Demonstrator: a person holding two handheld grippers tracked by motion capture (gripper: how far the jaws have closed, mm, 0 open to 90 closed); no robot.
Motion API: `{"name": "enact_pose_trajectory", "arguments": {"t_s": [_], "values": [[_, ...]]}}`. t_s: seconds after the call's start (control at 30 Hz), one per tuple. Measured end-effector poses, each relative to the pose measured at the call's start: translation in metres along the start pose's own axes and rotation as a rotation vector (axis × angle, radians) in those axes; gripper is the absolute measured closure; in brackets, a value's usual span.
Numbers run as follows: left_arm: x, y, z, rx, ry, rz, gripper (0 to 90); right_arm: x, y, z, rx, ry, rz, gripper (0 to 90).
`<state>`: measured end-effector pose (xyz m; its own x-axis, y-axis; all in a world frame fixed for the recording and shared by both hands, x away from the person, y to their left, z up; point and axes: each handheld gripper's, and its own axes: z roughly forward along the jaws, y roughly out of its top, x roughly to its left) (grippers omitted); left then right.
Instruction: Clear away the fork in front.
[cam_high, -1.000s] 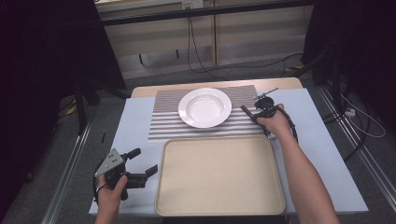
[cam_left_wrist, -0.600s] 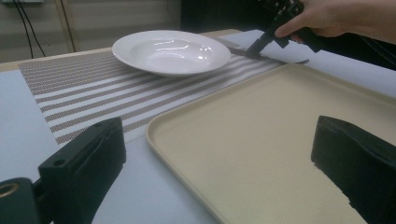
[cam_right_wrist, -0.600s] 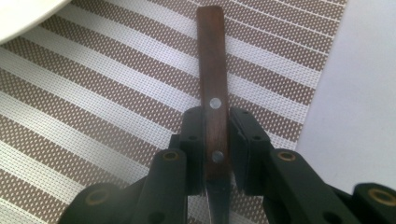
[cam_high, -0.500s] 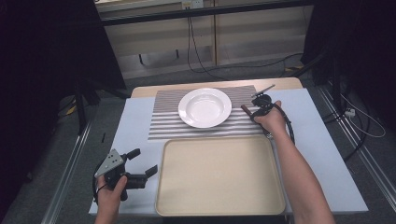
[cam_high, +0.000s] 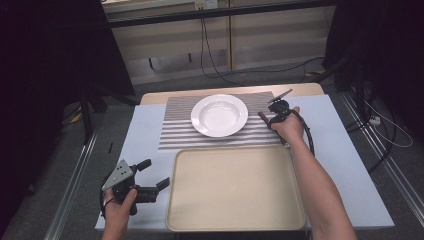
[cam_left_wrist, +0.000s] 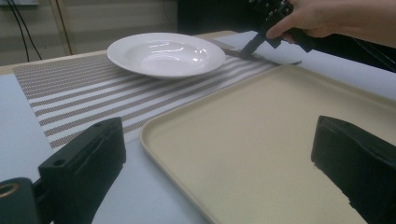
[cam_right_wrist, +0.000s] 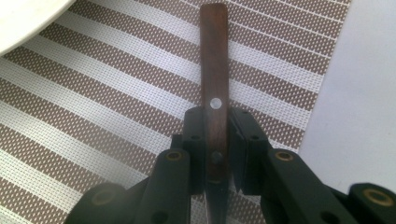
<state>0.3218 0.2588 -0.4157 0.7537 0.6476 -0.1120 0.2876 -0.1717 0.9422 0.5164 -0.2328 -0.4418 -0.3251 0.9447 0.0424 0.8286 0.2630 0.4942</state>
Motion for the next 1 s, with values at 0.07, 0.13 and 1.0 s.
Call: {"name": "enact_pose_trajectory", "arguments": {"t_s": [0.07, 0.13, 1.0], "values": [[0.000, 0.000, -0.001, -0.007, -0.001, -0.001, 3.4, -0.001, -0.001, -0.001, -0.007, 0.009, 0.014, 78.2], [0.001, 0.001, -0.001, -0.016, 0.002, -0.007, 3.4, -0.002, -0.002, -0.001, -0.014, 0.012, 0.016, 78.2], [0.005, 0.002, 0.000, -0.029, 0.008, -0.036, 3.4, -0.010, -0.012, -0.047, -0.295, 0.117, 0.048, 78.3]]}}
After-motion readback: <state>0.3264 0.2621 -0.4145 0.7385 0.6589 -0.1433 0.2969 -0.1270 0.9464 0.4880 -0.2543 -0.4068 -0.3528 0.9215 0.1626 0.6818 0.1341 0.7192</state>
